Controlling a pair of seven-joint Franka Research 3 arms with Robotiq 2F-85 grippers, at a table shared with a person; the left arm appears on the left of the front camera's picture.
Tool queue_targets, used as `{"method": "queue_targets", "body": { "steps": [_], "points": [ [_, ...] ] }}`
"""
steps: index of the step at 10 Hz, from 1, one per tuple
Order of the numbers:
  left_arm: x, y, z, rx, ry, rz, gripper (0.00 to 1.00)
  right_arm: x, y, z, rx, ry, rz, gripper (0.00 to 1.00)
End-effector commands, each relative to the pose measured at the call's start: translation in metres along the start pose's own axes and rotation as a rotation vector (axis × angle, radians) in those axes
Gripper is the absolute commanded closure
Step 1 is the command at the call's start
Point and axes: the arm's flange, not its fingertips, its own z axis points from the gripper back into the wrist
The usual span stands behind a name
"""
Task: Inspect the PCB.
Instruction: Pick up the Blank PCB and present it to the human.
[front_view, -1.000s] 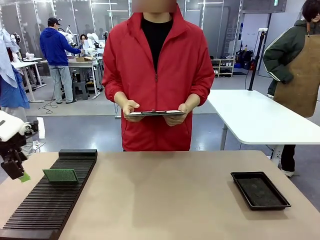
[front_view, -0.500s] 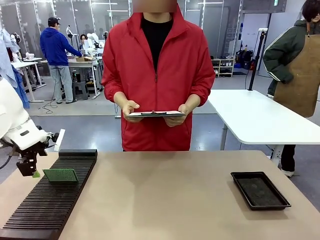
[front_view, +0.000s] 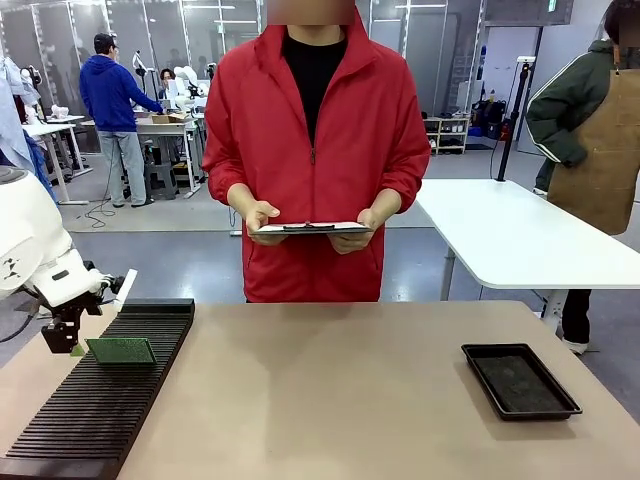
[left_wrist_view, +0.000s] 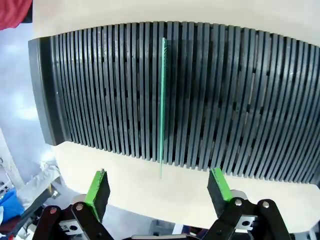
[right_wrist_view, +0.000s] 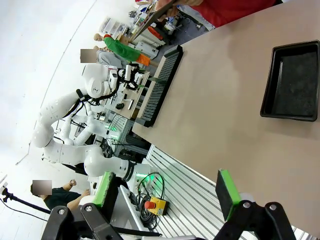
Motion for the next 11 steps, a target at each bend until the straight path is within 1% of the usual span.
{"method": "queue_targets", "body": {
  "steps": [1, 2, 4, 5, 6, 7, 8, 10, 11],
  "points": [
    [-0.004, 0.011, -0.017, 0.029, -0.021, -0.016, 0.00, 0.002, 0.002, 0.001, 0.010, -0.009, 0.012, 0.00],
    [-0.003, 0.011, -0.024, 0.018, -0.031, -0.008, 0.00, 0.002, 0.002, 0.001, 0.010, -0.009, 0.012, 0.00],
    [0.001, 0.012, -0.035, 0.036, -0.032, -0.024, 0.00, 0.002, 0.002, 0.001, 0.010, -0.009, 0.012, 0.00],
    [0.002, 0.013, -0.041, 0.039, -0.038, -0.014, 0.18, 0.002, 0.002, 0.001, 0.010, -0.009, 0.012, 0.00],
    [0.002, 0.013, -0.045, 0.038, -0.051, -0.016, 0.45, 0.002, 0.002, 0.001, 0.010, -0.009, 0.012, 0.00],
    [0.002, 0.012, -0.048, 0.041, -0.033, -0.020, 0.74, 0.002, 0.002, 0.001, 0.010, -0.009, 0.012, 0.00],
    [0.003, 0.010, -0.049, 0.040, -0.032, -0.025, 1.00, 0.002, 0.002, 0.001, 0.010, -0.009, 0.012, 0.00],
    [0.003, 0.008, -0.049, 0.037, -0.029, -0.037, 1.00, 0.002, 0.002, 0.001, 0.010, -0.009, 0.012, 0.00],
    [0.002, 0.009, -0.048, 0.023, -0.042, -0.047, 0.95, 0.002, 0.002, 0.001, 0.010, -0.009, 0.012, 0.00]
  ]
}}
